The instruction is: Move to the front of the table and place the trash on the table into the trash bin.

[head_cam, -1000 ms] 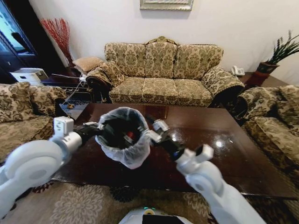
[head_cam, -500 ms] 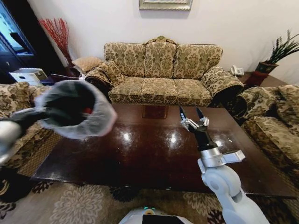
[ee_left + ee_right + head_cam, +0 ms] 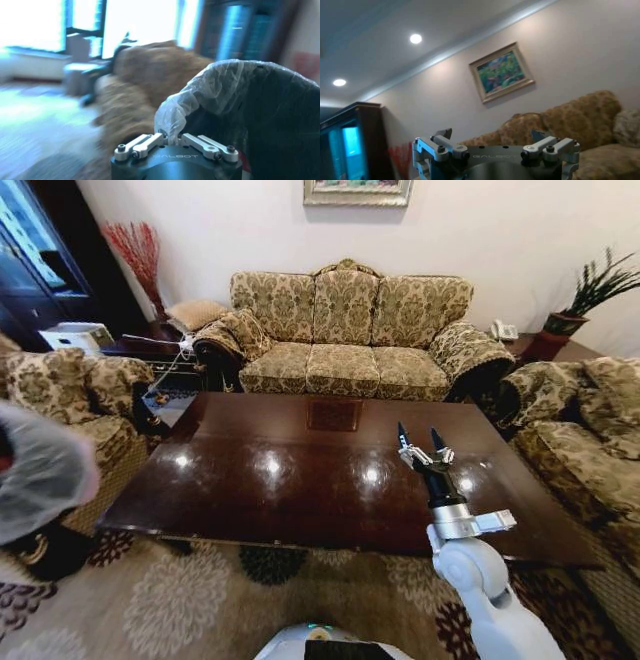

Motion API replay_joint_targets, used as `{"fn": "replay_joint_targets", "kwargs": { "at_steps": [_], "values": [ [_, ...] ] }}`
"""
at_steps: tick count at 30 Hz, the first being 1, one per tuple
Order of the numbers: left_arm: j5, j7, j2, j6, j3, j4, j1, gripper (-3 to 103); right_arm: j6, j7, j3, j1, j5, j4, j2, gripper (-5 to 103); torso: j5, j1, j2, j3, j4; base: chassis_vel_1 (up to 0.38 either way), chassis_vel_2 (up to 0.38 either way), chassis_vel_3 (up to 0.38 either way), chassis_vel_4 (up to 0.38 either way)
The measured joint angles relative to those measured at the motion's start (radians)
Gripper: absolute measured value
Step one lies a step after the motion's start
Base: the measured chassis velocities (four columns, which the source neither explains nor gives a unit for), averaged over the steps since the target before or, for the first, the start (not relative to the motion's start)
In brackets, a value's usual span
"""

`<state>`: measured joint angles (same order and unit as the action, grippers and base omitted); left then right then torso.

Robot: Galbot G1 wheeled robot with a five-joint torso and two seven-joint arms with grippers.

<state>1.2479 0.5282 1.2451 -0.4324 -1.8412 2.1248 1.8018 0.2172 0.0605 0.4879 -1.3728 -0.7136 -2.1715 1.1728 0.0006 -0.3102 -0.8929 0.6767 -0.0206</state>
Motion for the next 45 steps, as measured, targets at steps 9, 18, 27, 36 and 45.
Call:
{"fn": "replay_joint_targets", "kwargs": {
  "at_steps": [9,18,27,36,45],
  "values": [
    [-0.134,0.065,0.108,0.188,0.149,-0.245,-0.043,1,0.011,0.002,0.031,-0.042,-0.026,0.027,0.003,100,0.0008,-0.001,0.000,0.001,0.0002,0.052,-0.044,-0.055,0.056],
    [-0.227,0.092,0.109,0.360,0.376,-0.636,-0.124,1,0.018,0.019,0.024,-0.058,-0.016,0.016,0.023,100,-0.0008,-0.001,0.000,0.000,0.0000,-0.009,0.010,0.011,-0.007],
    [-0.167,-0.028,0.049,0.337,0.505,-0.986,-0.277,1,0.013,-0.020,0.093,-0.139,0.082,-0.039,0.019,100,-0.0003,-0.001,0.000,0.001,0.0007,0.000,0.000,0.000,0.000],
    [-0.212,-0.150,-0.001,0.376,0.586,-1.316,-0.427,1,0.020,-0.017,0.123,-0.272,0.113,-0.116,0.050,100,-0.0005,-0.001,0.000,0.001,0.0003,0.000,0.000,0.000,0.000],
    [-0.277,-0.234,0.014,0.413,0.603,-1.438,-0.489,1,0.029,-0.014,0.110,-0.353,0.139,-0.167,0.074,100,-0.0002,-0.001,0.000,0.000,0.0003,0.000,0.000,0.000,0.000]
  ]
}}
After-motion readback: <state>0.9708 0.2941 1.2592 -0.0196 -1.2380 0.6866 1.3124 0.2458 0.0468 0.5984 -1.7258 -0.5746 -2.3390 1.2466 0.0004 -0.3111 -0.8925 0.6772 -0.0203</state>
